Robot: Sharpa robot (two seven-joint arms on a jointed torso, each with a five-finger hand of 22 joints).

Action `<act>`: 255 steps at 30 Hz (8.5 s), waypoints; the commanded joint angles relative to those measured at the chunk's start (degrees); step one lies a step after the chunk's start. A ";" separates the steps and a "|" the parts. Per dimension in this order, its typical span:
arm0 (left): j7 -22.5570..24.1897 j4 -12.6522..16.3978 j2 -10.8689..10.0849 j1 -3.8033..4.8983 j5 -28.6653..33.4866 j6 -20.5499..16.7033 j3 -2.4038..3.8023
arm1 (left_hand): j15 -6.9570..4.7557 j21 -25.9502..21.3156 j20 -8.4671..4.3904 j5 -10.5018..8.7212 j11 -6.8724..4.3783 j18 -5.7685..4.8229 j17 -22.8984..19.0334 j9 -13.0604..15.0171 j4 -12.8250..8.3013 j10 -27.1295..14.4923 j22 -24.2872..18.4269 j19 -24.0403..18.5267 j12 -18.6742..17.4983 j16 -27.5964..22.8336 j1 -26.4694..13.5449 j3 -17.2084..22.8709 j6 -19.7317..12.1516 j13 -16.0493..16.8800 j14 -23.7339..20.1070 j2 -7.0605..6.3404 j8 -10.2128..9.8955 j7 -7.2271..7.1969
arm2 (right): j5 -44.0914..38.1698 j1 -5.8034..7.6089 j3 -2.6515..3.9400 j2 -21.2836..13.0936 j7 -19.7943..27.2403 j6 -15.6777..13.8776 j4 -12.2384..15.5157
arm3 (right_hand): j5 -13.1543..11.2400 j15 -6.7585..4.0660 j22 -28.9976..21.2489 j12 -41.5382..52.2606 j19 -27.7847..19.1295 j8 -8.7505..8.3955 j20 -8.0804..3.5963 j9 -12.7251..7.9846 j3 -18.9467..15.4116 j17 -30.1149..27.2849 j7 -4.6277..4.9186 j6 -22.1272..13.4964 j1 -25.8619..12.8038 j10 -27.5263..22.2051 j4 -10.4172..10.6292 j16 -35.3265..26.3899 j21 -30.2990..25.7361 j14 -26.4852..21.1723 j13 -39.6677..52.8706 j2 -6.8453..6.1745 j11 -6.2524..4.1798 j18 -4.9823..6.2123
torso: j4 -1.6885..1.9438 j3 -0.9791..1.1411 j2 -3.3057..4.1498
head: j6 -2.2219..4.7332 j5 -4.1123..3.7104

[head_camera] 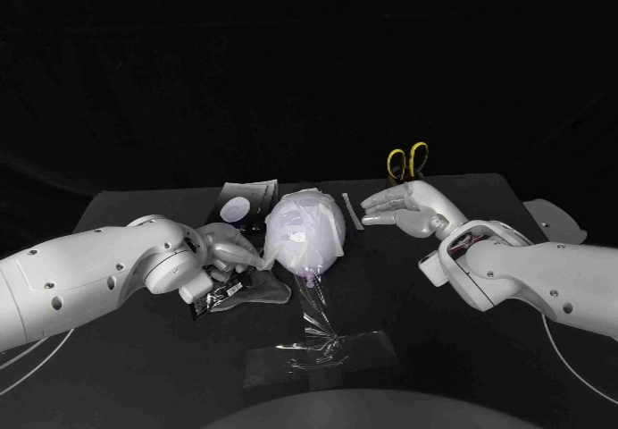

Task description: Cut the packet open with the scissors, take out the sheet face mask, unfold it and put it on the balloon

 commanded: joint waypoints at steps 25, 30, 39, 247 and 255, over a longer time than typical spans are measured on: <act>9.88 0.88 -1.79 -0.06 5.12 -9.56 0.93 | 5.75 -14.67 4.84 -0.41 5.45 4.19 -19.70 -1.24 -6.20 -17.15 -20.35 -19.70 -16.45 -11.81 5.55 -2.48 -18.56 -16.90 -9.01 -0.11 -7.79 6.82 | -0.52 -0.12 0.02 0.00 -0.85 1.26 -0.79 | 0.14 -1.42 -0.72 0.83 4.46 -0.49 -0.99 -1.19 -1.12 1.36 -0.22 1.10 -2.12 3.38 -2.74 0.74 1.04 6.06 0.10 0.87 -1.00 1.36 | -0.04 0.02 0.02 | 0.74 -0.57; 14.57 1.36 -2.64 -0.03 6.71 -9.47 1.83 | 6.21 -17.41 5.15 -0.44 6.15 5.27 -29.97 -1.64 -7.32 -18.78 -24.42 -24.84 -17.69 -17.02 5.71 -1.71 -18.54 -18.64 -15.23 0.25 -6.58 7.43 | -0.44 -0.12 0.02 -0.04 -1.44 1.56 -1.30 | 0.40 -3.18 -0.46 1.38 8.38 -0.23 -2.54 -1.66 -0.53 3.12 -1.24 2.27 -2.30 6.70 -3.36 2.23 2.93 11.18 0.17 1.08 -2.48 1.38 | -0.08 -0.04 0.03 | 0.86 -0.72; 26.37 3.16 -4.82 0.16 10.09 -9.22 3.33 | 7.47 -27.01 7.02 -0.48 6.95 5.34 -44.27 -4.34 -4.90 -24.30 -30.12 -30.08 -21.28 -30.92 0.47 -7.70 -17.17 -24.01 -26.06 -0.89 -4.05 7.24 | 0.53 -0.12 0.02 0.01 -2.23 2.07 -2.12 | 0.38 -4.86 0.13 1.80 12.59 -0.22 -4.26 -2.24 -0.24 5.05 -2.12 2.76 -2.51 10.77 -3.35 3.12 5.30 15.56 0.42 1.10 -3.73 1.38 | -0.03 0.01 -0.06 | 0.72 -0.69; 26.83 -4.89 10.08 1.16 -30.22 -6.85 3.71 | 15.57 -75.57 13.86 -0.34 11.61 -0.14 -70.73 -17.66 14.24 -40.68 -65.68 -64.24 -50.29 -79.33 14.57 -51.47 -25.80 -38.28 -70.45 -2.98 -11.91 10.10 | -14.78 -2.52 0.41 5.59 -19.38 -6.63 -2.41 | 14.28 -15.57 34.90 76.70 25.68 23.38 -14.43 12.06 3.84 77.11 -11.96 2.40 -13.46 29.17 -14.09 68.46 45.14 39.48 79.95 0.82 -13.74 -0.69 | 0.00 0.07 0.00 | -0.18 -7.24; 26.83 -4.90 10.05 1.16 -29.94 -6.75 3.71 | 15.55 -75.56 13.86 -0.34 11.59 -0.13 -70.74 -17.66 14.24 -40.68 -65.66 -64.21 -50.33 -79.36 14.60 -51.51 -25.77 -38.29 -70.46 -2.99 -11.90 10.09 | -10.75 -2.52 0.57 5.57 -12.01 -9.59 -0.28 | 5.42 -12.08 33.63 75.82 23.34 15.71 -12.99 8.73 3.66 76.22 -7.59 -1.28 -15.02 28.60 -13.84 68.08 42.67 39.09 79.62 0.79 -9.85 -0.40 | -0.06 0.11 0.01 | -0.14 -7.15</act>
